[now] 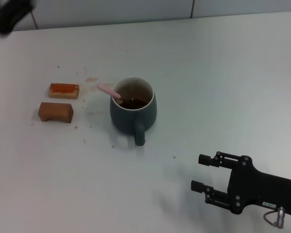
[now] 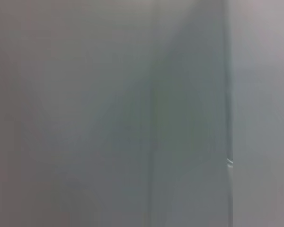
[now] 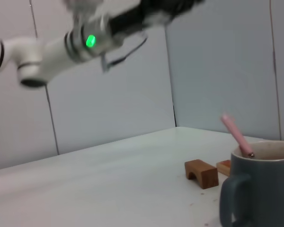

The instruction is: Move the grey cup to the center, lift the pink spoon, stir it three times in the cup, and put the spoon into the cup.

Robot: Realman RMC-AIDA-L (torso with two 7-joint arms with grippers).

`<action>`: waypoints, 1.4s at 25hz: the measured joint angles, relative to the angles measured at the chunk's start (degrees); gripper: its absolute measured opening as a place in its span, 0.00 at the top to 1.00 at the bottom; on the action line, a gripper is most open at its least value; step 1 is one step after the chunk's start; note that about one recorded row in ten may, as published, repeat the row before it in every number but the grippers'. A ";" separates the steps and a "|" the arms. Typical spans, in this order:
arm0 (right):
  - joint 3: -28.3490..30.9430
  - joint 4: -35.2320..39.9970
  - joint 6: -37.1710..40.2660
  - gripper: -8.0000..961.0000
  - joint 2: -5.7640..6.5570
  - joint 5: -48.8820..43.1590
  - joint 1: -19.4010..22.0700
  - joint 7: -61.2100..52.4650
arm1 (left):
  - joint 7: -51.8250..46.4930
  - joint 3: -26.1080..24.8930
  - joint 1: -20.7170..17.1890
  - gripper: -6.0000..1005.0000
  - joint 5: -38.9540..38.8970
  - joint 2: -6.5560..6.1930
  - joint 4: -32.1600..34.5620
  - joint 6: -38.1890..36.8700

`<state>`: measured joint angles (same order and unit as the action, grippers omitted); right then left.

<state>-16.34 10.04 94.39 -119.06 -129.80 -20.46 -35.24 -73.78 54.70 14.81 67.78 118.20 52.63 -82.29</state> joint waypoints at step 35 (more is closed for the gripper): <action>-0.76 -1.04 -4.92 0.35 -0.20 1.19 -1.59 2.37 | 38.99 -5.89 -6.74 0.16 17.84 -0.16 -37.61 -9.25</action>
<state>-17.11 8.99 89.47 -119.26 -128.60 -22.06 -32.87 -34.79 48.81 8.07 85.62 118.04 15.03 -91.54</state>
